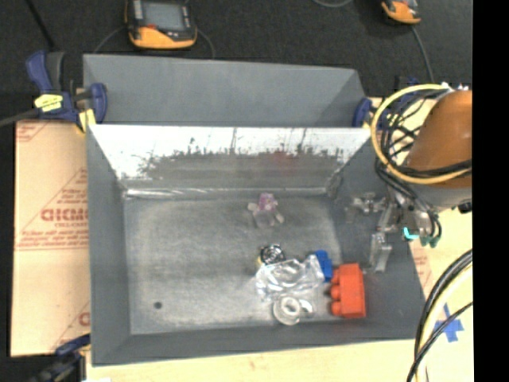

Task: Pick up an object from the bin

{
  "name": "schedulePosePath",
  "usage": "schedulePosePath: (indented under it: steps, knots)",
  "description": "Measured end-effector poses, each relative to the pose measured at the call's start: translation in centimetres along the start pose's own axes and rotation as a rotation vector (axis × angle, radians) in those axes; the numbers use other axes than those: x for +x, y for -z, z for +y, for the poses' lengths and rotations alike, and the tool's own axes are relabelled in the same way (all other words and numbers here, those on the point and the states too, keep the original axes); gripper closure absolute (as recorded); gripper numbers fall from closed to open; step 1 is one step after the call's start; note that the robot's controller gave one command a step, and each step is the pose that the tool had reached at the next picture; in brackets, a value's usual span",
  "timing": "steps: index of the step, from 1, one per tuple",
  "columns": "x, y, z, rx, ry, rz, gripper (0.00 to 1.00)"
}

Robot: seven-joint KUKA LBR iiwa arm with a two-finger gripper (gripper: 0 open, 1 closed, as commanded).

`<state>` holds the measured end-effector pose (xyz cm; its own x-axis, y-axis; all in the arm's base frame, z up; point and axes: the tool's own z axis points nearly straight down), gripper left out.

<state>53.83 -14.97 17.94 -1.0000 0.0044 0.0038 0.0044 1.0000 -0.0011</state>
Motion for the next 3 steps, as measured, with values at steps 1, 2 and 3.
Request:
schedulePosePath:
  steps: [1,2,3]
  knots:
    - [1.8,-10.0,-0.7,-0.002,0.036,-0.001,0.00]
    - [1.2,-9.2,-0.8,0.005,0.041,-0.024,1.00]
    - [1.5,6.5,-0.4,0.004,0.060,-0.016,1.00]
